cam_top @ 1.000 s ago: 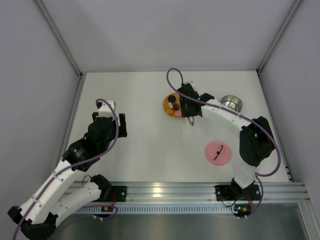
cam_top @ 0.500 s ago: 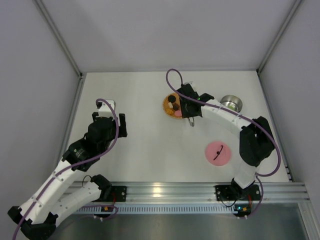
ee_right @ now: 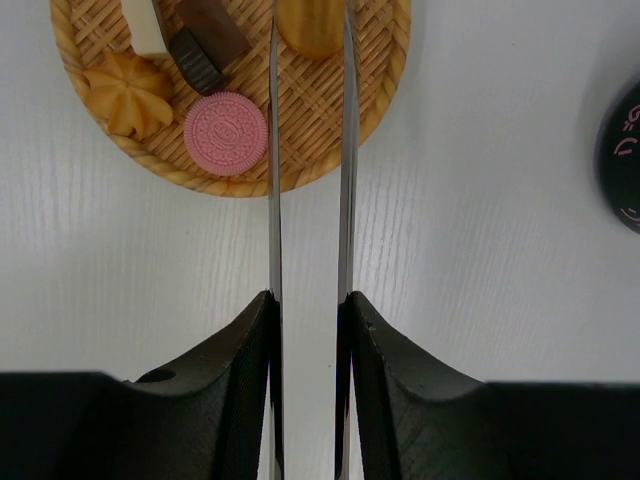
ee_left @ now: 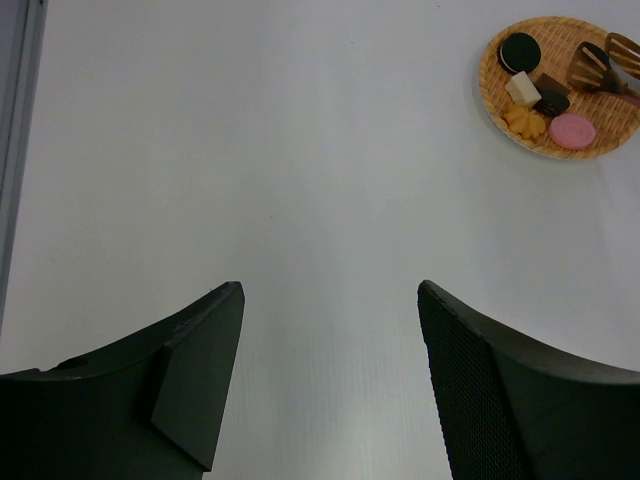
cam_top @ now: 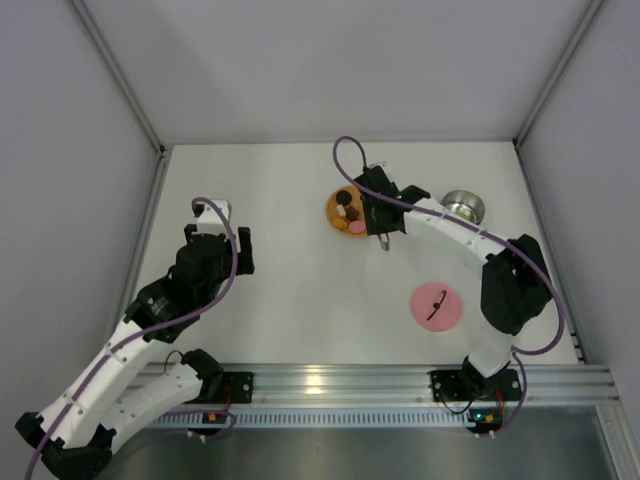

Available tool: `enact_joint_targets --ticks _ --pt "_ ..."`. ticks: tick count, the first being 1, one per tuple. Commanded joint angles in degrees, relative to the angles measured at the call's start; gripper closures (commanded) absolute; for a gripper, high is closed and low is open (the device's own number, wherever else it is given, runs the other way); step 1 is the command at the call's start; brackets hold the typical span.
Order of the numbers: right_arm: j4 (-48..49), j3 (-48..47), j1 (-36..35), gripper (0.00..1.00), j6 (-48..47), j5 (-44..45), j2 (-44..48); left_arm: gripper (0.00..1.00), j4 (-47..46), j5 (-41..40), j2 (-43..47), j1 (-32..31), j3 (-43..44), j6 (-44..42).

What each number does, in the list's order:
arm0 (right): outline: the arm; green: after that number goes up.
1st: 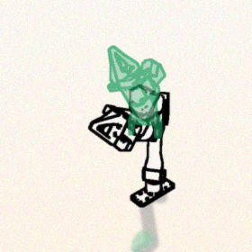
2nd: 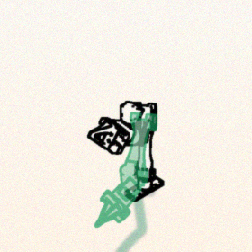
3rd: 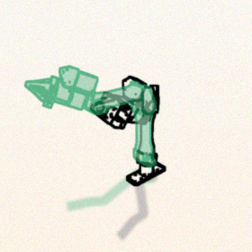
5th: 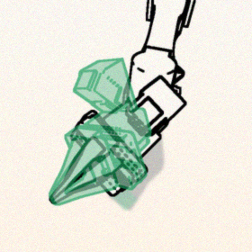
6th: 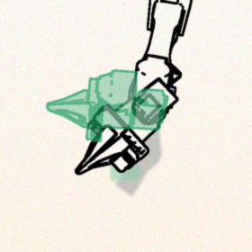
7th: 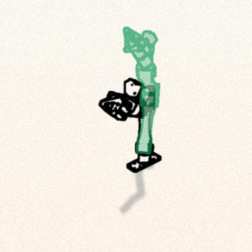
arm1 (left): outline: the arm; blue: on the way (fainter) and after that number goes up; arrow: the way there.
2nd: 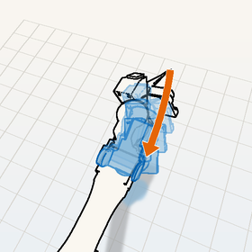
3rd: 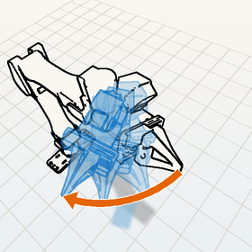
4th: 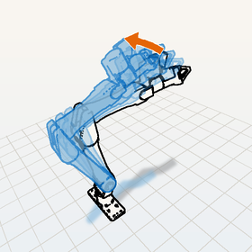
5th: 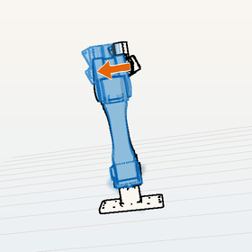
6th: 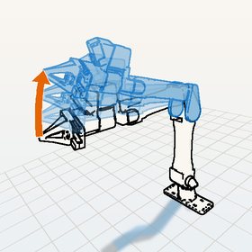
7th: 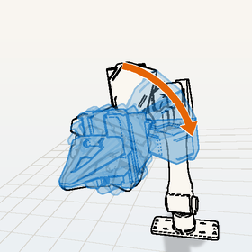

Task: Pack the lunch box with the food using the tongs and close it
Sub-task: Pick up the fake food from the plate.

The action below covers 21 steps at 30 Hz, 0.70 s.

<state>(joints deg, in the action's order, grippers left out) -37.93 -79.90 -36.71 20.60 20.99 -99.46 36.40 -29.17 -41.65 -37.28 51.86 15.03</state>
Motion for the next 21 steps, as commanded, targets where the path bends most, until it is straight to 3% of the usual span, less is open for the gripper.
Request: enact_joint_targets --ticks 1,14,21 --pt "-1.4 -3.8 -1.3 0.74 -0.4 2.6 4.3 0.25 -1.9 -0.2 0.5 0.1 -0.4 -0.3" --pt "-3.7 -4.1 -0.6 0.73 -0.4 5.5 9.1 0.25 -1.9 -0.1 0.9 0.1 -0.4 -0.3" --pt "-4.0 1.9 3.1 0.72 0.8 6.3 17.3 0.25 -1.9 0.1 1.0 0.1 -0.4 -0.3"
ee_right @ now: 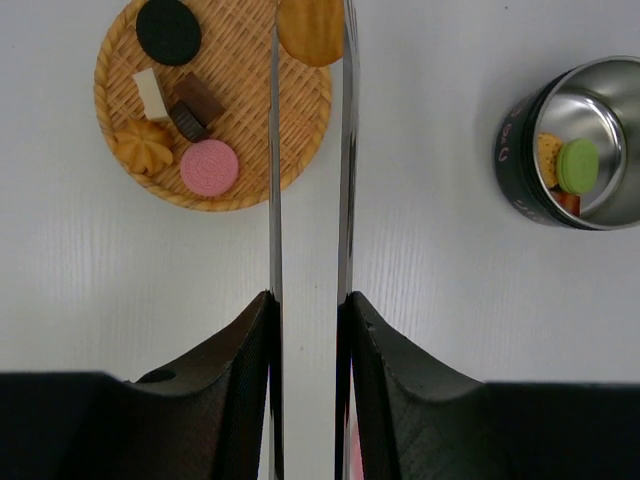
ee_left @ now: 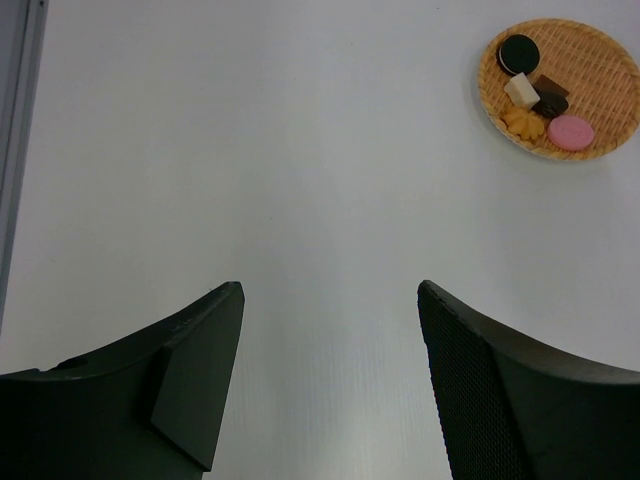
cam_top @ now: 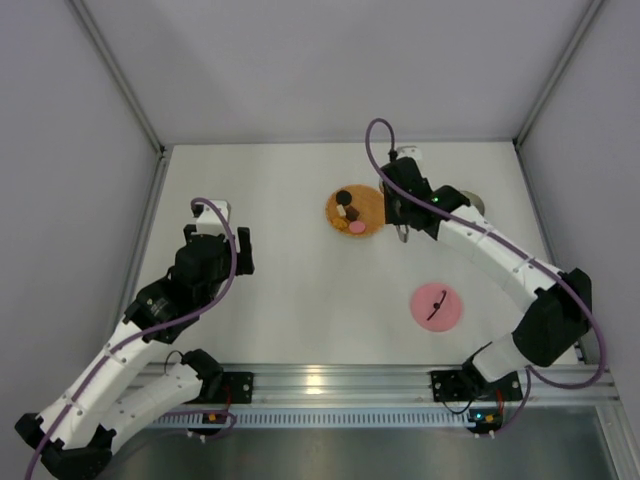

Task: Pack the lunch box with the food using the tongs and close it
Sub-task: Pick up the fake food from the plate, then place the fake food in the packing box.

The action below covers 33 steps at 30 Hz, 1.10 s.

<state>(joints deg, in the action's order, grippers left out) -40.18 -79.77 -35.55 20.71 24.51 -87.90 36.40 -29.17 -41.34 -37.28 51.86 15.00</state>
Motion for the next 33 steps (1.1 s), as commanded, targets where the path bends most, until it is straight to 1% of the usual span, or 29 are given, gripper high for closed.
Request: enact_joint_targets --ticks 1,5,10,14,17,22,27,33 --pt "-2.0 2.7 2.7 0.71 0.9 2.6 8.0 0.25 -1.9 0.2 0.8 0.0 -0.4 -0.4" --pt "-2.2 9.0 7.9 0.71 1.3 1.9 13.8 0.25 -1.9 0.4 0.8 0.1 -0.4 -0.4" --pt "-1.9 14.6 14.4 0.70 0.7 0.5 20.5 0.25 -2.0 0.7 0.6 0.0 -0.4 -0.5" --pt "-1.6 18.2 20.2 0.69 -0.4 -0.1 22.6 0.25 -2.0 0.7 0.5 0.1 -0.4 -0.4" --pt "-0.6 19.4 23.0 0.69 -1.3 -1.1 23.0 0.25 -1.9 0.6 0.4 0.0 -0.4 -0.5" --pt "1.0 19.8 24.5 0.69 -1.9 -3.4 22.4 0.25 -1.9 0.4 0.0 0.0 -0.4 -0.5" --pt "1.5 20.1 24.7 0.67 -2.0 -3.4 21.5 0.25 -1.9 0.2 -0.1 0.0 -0.5 -0.4" --pt "1.6 20.0 24.7 0.57 -2.1 -3.4 21.9 0.25 -1.9 0.2 -0.1 0.1 -0.4 -0.4"
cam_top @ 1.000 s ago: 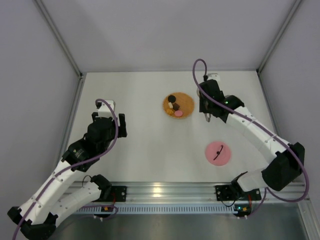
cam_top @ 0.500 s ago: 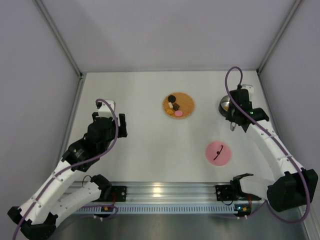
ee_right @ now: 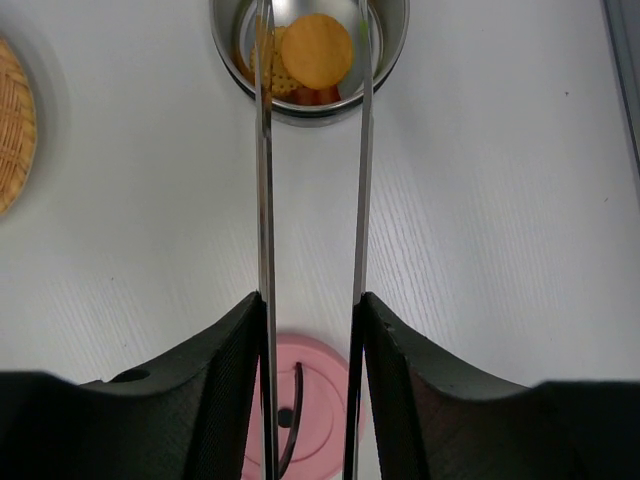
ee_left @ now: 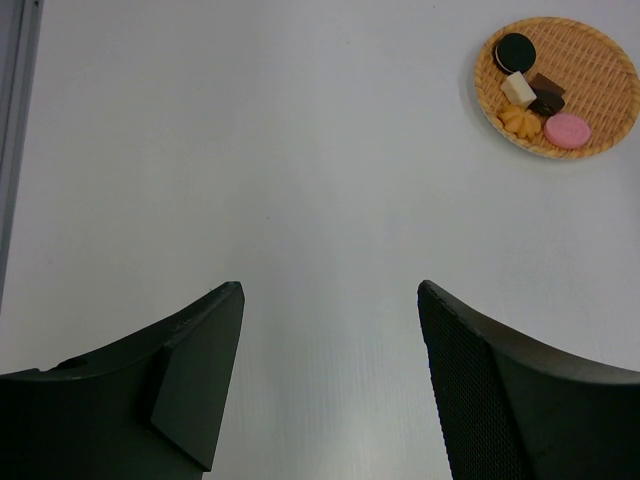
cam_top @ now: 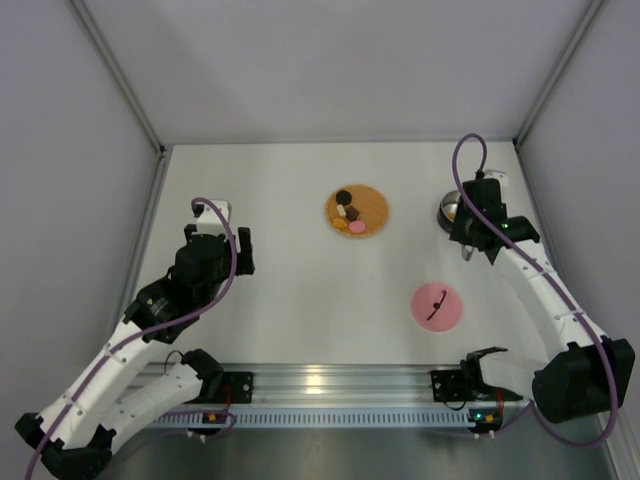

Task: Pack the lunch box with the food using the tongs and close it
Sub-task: Place the fake food in the packing box, then pick up the fake food from the plate.

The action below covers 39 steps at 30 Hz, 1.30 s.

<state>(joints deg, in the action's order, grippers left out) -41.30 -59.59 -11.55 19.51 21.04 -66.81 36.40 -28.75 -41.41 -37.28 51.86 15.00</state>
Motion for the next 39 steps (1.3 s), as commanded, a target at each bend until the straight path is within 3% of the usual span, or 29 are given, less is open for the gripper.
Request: enact_joint_targets --ticks 1,12,26,39 --pt "2.6 -0.3 0.7 0.57 -0.9 0.1 0.8 0.25 -1.9 -0.3 0.0 0.0 -0.4 -0.4" --pt "1.6 -4.5 -0.8 0.57 -1.1 -3.5 1.3 0.24 -1.9 -0.2 0.2 0.1 -0.4 -0.4" --pt "6.0 -14.2 -21.8 0.57 2.2 -7.5 -10.4 0.24 -1.9 -0.4 0.1 0.1 -0.5 -0.4" --pt "9.7 -13.8 -28.4 0.60 3.2 -9.3 -17.7 0.24 -1.9 -0.3 0.0 0.0 -0.5 -0.5"
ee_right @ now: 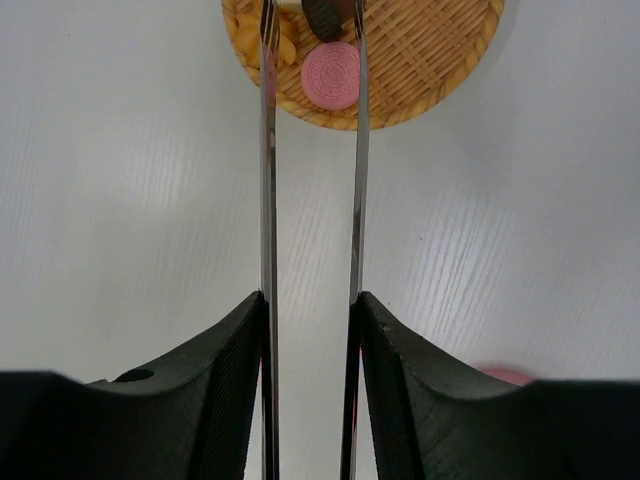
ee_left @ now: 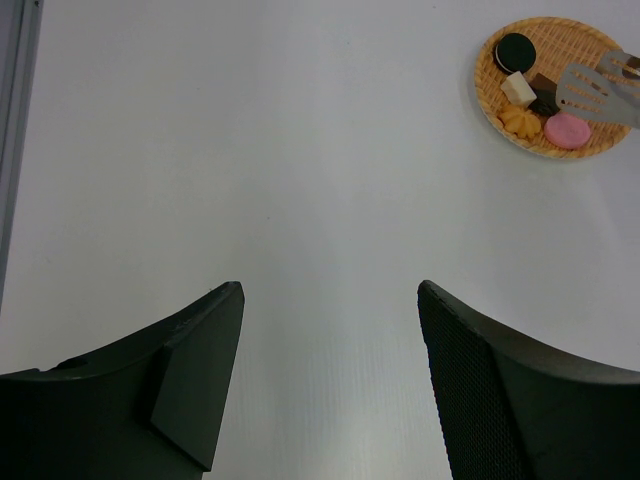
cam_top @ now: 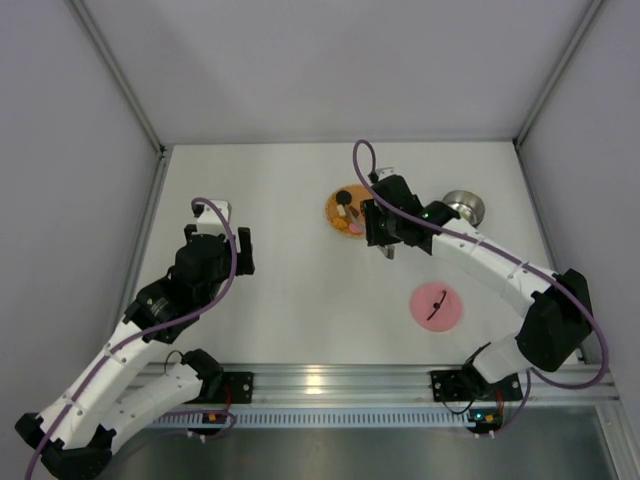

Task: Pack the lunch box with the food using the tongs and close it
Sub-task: Pick up the fake food from the plate.

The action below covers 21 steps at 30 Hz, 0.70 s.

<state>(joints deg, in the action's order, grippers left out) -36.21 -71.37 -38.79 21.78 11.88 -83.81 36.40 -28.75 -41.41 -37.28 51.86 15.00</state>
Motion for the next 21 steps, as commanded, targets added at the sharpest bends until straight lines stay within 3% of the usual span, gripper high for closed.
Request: enact_joint_targets --ticks 1,21 --pt "4.7 -2.0 -1.2 0.60 0.9 -0.3 -1.0 0.24 -1.9 -0.3 0.0 0.1 -0.5 -0.4" --pt "4.0 -6.0 -1.4 0.63 -0.3 1.1 -6.4 0.25 -1.9 -0.3 0.0 0.0 -0.5 -0.4"
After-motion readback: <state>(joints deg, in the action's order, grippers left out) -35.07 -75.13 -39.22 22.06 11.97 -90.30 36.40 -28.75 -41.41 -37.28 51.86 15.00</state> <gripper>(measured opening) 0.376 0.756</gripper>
